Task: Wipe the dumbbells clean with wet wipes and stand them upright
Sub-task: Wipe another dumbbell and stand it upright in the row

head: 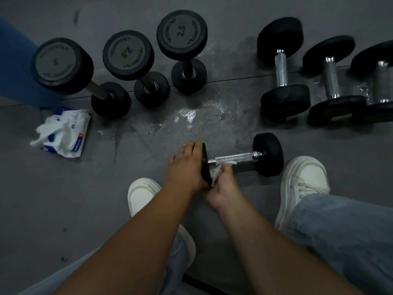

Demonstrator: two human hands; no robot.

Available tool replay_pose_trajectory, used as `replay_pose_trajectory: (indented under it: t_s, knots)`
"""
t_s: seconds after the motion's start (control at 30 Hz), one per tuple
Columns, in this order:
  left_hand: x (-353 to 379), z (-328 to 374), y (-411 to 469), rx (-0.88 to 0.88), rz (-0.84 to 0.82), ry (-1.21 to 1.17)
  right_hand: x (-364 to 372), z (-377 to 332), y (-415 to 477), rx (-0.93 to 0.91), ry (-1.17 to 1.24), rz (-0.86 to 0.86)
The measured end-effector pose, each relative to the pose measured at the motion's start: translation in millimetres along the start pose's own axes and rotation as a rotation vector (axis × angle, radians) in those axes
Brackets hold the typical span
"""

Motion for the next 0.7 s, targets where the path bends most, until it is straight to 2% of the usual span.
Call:
replay_pose_trajectory:
  t_s: [0.2,0.37,0.5,0.57,0.7]
  knots:
    - [-1.8,-0.9,0.3,0.008,-0.005,-0.018,-7.1,8.8,-1.8,-0.029,-0.017,0.07]
    - [-2.8,-0.2,-0.7,0.011,-0.011,-0.033,-6.6,-11.3,7.5,-0.127,-0.245,0.173]
    - [-3.3,-0.4,2.4,0.013,-0.006,-0.034,8.4,-19.2,-4.1,-0.063,-0.093,0.102]
    - [-2.8,-1.4,3.8,0.011,-0.006,-0.027,9.6,-11.7,-4.5,-0.096,-0.017,0.064]
    - [-2.1,-0.2,1.2,0.016,0.003,-0.042,14.8,-18.7,-0.4,-0.075,-0.047,0.064]
Point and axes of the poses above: each hand's wrist, its own y-axis towards the middle knuckle, its own x-axis out of the palm, z = x × y, the point moved 2 cm from there along y, towards the middle knuckle, and after that the axes turned 1 degree about -z, right-handed, at the moved point
